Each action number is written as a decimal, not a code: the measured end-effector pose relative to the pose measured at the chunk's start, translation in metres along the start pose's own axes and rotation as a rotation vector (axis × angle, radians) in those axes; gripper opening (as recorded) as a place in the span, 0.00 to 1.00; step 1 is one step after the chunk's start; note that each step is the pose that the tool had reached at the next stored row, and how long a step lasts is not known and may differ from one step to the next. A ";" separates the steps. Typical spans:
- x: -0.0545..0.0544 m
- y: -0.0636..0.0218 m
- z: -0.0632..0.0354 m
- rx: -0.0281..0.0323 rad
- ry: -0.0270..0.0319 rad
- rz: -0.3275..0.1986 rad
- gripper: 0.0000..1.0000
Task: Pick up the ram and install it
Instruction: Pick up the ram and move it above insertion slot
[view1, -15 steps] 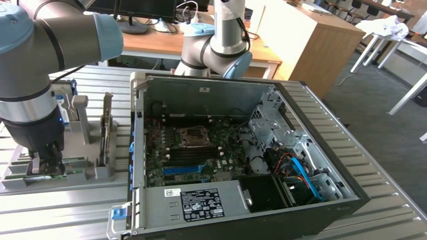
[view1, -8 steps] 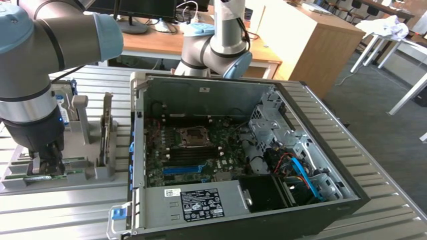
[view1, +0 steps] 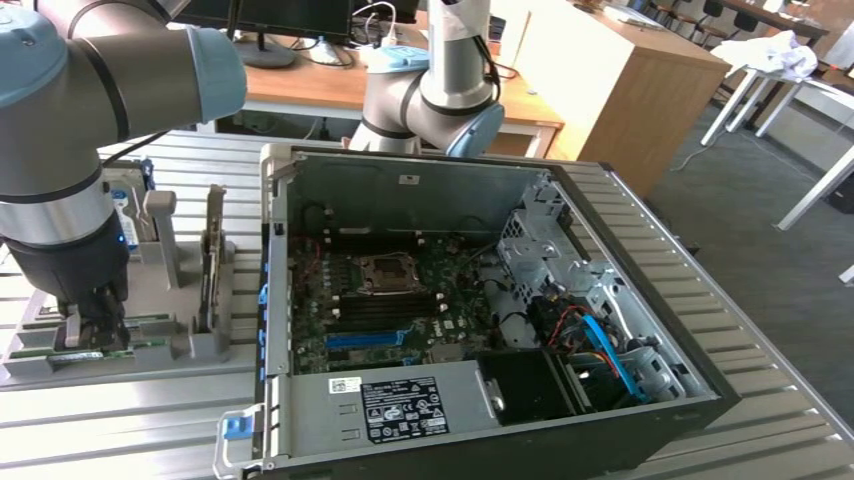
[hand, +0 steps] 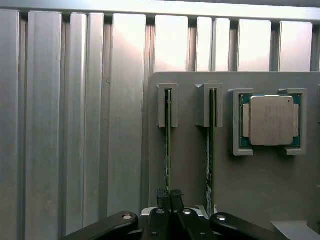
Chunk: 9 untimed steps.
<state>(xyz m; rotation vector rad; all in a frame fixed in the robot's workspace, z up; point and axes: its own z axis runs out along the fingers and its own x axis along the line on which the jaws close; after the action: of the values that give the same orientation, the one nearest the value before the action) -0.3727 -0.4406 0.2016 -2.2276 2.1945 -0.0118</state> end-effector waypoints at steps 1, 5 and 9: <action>0.000 0.0000 -0.0001 0.0001 -0.0001 0.000 0.12; 0.000 0.0000 -0.0020 -0.0002 0.0001 0.000 0.12; 0.000 0.0000 -0.0053 -0.0001 0.0001 0.000 0.12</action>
<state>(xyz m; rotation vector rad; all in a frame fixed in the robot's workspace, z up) -0.3728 -0.4406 0.2070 -2.2276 2.1946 -0.0117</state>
